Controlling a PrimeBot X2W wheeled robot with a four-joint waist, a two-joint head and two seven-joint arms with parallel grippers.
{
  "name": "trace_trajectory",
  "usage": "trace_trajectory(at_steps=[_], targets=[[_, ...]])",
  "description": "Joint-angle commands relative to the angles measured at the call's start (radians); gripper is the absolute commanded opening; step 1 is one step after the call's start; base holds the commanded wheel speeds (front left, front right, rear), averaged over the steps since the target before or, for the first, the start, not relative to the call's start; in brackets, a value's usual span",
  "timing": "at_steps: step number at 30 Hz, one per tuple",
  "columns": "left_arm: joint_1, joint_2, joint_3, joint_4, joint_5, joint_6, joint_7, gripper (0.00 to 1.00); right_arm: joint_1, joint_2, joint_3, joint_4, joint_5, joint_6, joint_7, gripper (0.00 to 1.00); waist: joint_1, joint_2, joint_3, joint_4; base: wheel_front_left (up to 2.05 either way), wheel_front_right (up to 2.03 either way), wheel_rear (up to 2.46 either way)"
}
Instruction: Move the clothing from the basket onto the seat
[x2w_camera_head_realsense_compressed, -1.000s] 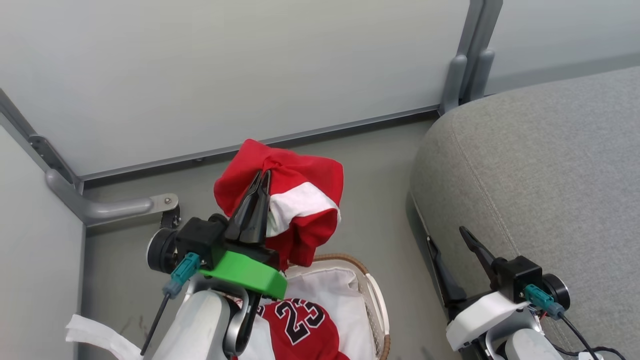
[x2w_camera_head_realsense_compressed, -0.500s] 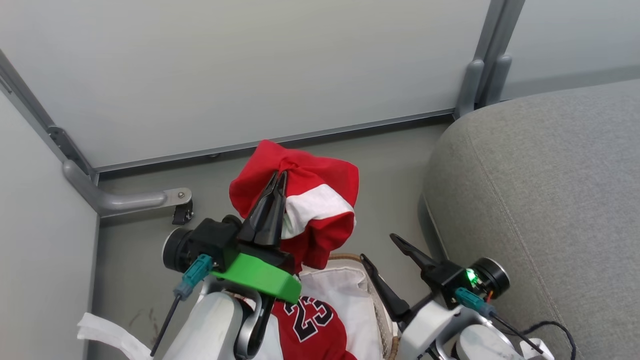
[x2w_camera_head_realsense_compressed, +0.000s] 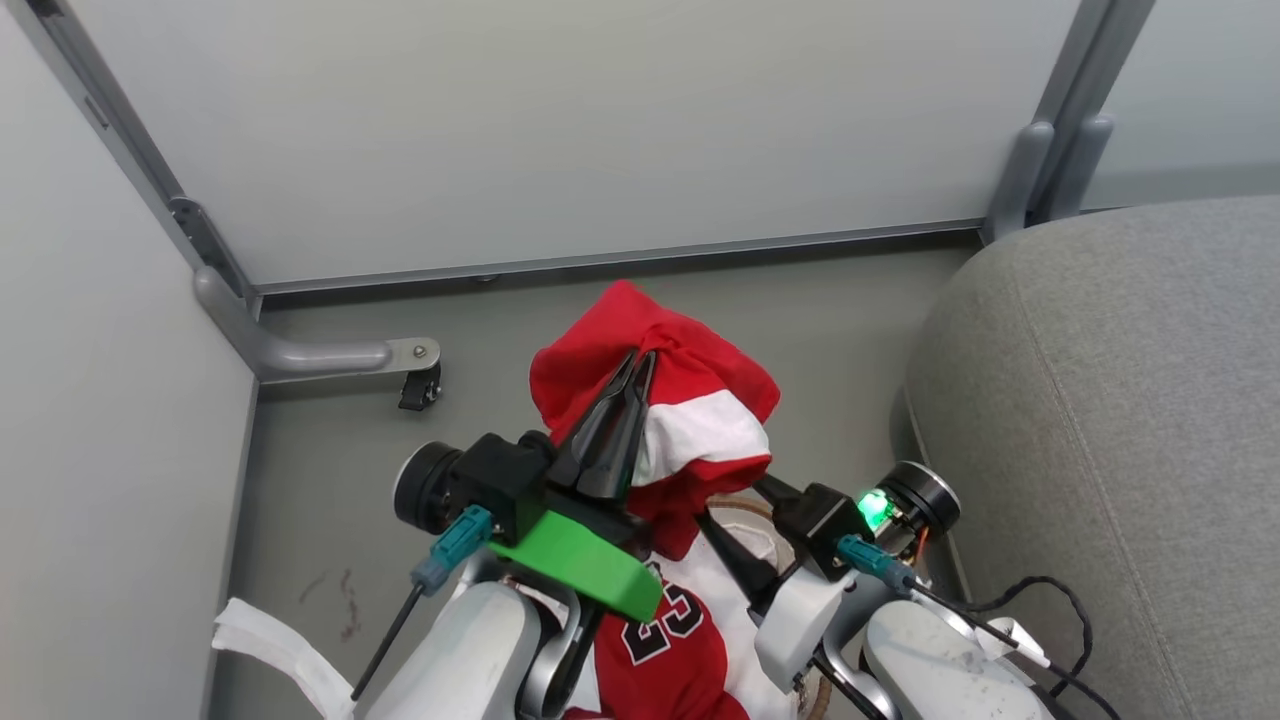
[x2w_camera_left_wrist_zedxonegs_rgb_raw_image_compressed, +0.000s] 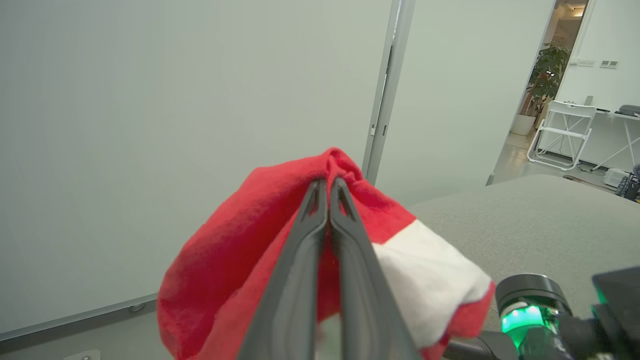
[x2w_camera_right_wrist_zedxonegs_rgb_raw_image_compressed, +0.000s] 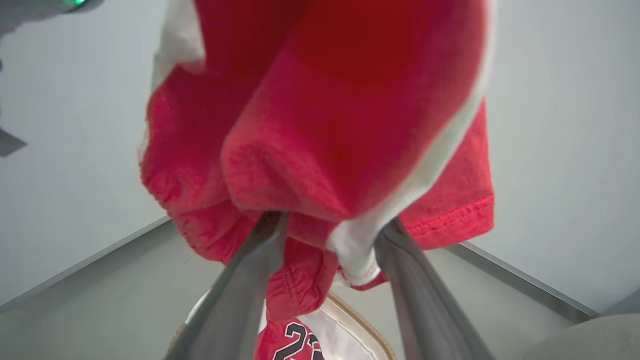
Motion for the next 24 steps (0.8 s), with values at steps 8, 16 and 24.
trace_trajectory(at_steps=[8, 16, 24], targets=[[-0.007, 0.002, -0.02, 0.006, -0.01, 0.012, -0.001, 0.0, 0.014, -0.001, -0.006, -0.007, 0.078, -0.001, -0.002, 0.0, 0.0001, 0.0, 0.002, 0.039, 0.0, 0.0, 0.0], [0.025, 0.002, 0.009, 0.024, -0.001, 0.012, 0.0, 1.0, 0.052, -0.001, -0.046, -0.051, 0.11, -0.001, -0.002, 0.0, 0.0001, 0.0, 0.005, -0.023, 0.0, 0.0, 0.0], [0.036, 0.002, 0.055, 0.067, 0.055, 0.001, 0.0, 1.0, 0.099, -0.002, -0.081, -0.119, 0.122, -0.001, -0.002, 0.0, 0.0001, 0.0, 0.027, -0.175, 0.0, 0.0, 0.0]])
